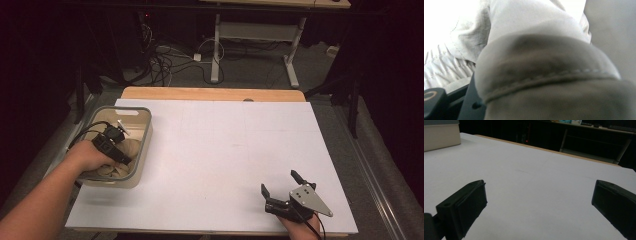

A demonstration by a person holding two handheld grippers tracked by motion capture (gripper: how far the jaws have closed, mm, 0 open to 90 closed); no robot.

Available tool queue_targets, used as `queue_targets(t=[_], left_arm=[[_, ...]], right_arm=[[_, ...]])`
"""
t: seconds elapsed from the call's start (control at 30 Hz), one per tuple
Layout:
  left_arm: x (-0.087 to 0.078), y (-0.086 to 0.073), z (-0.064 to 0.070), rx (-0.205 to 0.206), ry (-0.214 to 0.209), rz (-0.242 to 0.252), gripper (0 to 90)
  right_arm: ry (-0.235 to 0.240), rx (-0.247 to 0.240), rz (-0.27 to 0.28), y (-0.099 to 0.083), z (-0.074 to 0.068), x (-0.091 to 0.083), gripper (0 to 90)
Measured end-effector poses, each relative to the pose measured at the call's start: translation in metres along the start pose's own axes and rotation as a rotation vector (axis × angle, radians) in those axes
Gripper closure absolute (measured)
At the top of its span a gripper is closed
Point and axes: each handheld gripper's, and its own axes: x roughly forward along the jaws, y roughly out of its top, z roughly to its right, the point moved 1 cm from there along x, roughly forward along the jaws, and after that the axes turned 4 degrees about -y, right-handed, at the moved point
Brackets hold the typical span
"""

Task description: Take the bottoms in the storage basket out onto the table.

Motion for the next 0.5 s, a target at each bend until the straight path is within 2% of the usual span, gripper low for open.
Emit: queue_targets(t=[0.17, 0.5], left_arm=[[-0.003, -0.002, -0.002, 0.025, -0.006, 0.021, 47.0], [-0.011, 0.007, 0.0, -0.018, 0.001, -0.02, 48.7]], right_arm=[[-0.002, 0.003, -0.004, -0.001, 0.001, 0.001, 0.8], [-0.004, 0.006, -0.008, -0.001, 0.002, 0.001, 0.8]])
